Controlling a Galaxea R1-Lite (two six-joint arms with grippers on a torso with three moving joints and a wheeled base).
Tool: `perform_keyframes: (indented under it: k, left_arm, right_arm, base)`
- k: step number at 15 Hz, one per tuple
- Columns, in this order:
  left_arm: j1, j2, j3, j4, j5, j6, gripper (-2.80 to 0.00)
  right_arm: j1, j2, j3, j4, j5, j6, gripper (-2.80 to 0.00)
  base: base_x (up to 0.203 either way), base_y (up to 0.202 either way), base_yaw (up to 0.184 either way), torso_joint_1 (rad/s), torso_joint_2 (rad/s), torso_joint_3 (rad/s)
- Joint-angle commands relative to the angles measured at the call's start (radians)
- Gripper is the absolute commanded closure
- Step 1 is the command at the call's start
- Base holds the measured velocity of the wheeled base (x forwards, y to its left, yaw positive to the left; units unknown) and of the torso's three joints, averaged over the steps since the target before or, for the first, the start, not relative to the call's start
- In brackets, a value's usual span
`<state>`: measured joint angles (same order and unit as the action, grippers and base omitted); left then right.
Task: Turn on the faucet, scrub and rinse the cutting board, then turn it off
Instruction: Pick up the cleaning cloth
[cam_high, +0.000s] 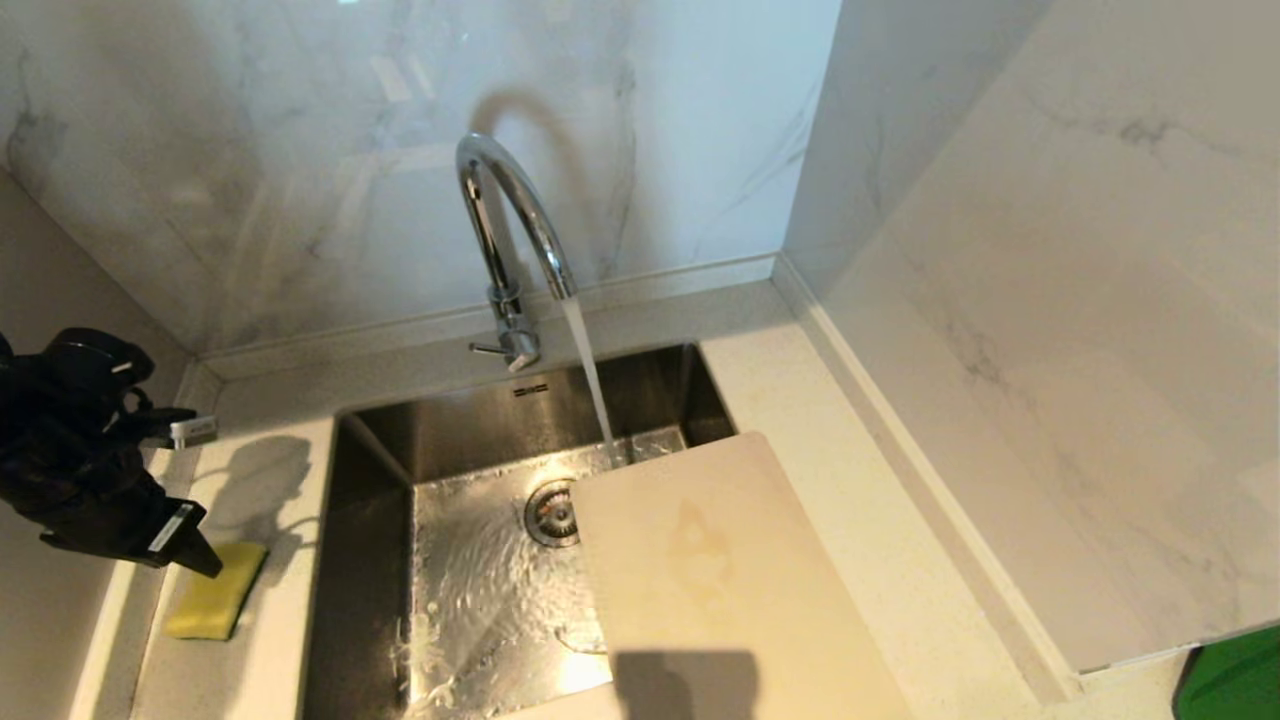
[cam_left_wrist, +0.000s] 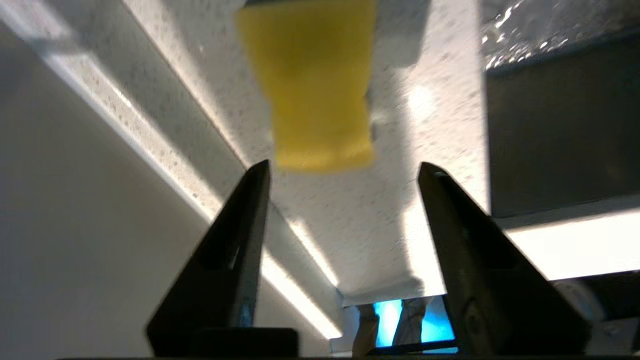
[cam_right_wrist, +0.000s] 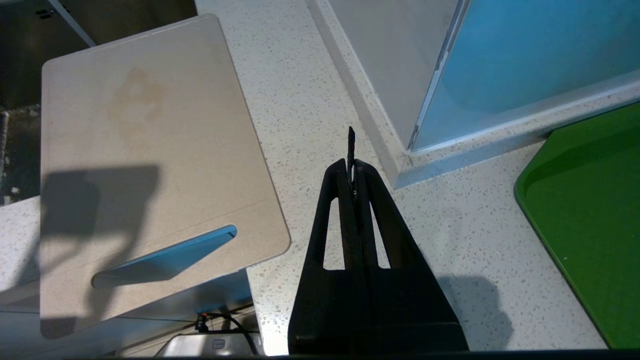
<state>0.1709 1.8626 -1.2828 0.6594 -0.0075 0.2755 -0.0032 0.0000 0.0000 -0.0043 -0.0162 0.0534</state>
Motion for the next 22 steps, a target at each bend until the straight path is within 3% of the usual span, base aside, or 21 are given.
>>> perform_keyframes:
  k: [1, 6, 22]
  left_arm:
    - [0.019, 0.006, 0.032, 0.003, 0.0, 0.012, -2.8]
    - [0.035, 0.03, 0.117, -0.089, -0.003, 0.024, -2.8]
    - [0.045, 0.067, 0.139, -0.138, -0.023, 0.043, -2.8]
  right_arm:
    - [0.0, -0.002, 0.002, 0.0, 0.001, 0.0, 0.0]
    - [0.0, -0.002, 0.002, 0.0, -0.001, 0.0, 0.0]
    - [0.0, -0.002, 0.002, 0.0, -0.001, 0.0, 0.0]
  base:
    - [0.0, 0.0, 0.0, 0.0, 0.0, 0.0]
    - [0.0, 0.0, 0.0, 0.0, 0.0, 0.0]
    - [0.0, 0.0, 0.0, 0.0, 0.0, 0.0]
